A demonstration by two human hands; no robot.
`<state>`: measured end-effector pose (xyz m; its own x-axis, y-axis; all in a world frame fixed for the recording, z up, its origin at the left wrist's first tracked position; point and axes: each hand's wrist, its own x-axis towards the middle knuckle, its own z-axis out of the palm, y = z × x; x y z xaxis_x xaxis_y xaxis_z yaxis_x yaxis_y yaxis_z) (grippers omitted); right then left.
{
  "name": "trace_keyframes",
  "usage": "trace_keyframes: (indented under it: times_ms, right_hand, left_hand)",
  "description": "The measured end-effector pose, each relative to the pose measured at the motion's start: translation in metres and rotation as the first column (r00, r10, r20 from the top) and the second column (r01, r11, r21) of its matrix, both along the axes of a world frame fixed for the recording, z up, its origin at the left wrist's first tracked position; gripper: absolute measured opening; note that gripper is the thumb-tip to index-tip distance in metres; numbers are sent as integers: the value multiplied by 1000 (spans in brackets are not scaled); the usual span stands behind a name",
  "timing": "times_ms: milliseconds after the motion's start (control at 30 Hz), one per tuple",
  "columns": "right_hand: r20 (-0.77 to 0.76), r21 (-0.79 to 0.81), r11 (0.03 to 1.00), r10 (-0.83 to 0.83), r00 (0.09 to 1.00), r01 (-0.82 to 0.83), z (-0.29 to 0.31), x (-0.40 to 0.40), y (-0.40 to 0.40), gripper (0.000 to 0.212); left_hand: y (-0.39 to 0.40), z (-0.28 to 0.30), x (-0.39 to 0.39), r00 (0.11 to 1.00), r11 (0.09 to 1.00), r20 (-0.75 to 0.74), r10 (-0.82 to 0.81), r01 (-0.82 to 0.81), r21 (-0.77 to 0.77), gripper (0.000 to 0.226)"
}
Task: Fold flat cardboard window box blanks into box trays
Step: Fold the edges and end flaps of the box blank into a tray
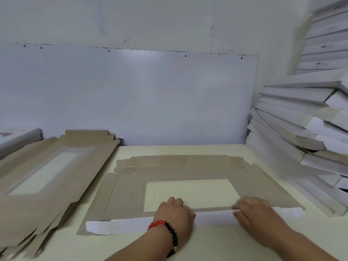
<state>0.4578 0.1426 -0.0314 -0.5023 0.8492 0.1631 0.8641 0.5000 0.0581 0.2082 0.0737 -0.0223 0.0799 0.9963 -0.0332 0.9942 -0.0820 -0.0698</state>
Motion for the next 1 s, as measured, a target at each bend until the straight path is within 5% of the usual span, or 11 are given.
trace_keyframes:
  times_ms: [267, 733, 833, 1000]
  right_hand:
    - [55, -118, 987, 113, 992, -106, -29, -111, -6, 55]
    - [81, -254, 930, -254, 964, 266, -22, 63, 62, 56]
    - [20, -260, 926, -277, 961, 272, -23, 76, 60, 56]
    - [-329, -468, 882, -226, 917, 49, -5, 100, 54, 54]
  left_hand:
    - [10, -27, -19, 983, 988, 117, 144, -134, -82, 61]
    - [-22, -41, -160, 968, 966, 42, 248, -244, -81, 63]
    - [-32, -38, -176, 964, 961, 26, 266, -264, -78, 63]
    - [-47, -27, -193, 967, 968, 95, 236, -226, -105, 86]
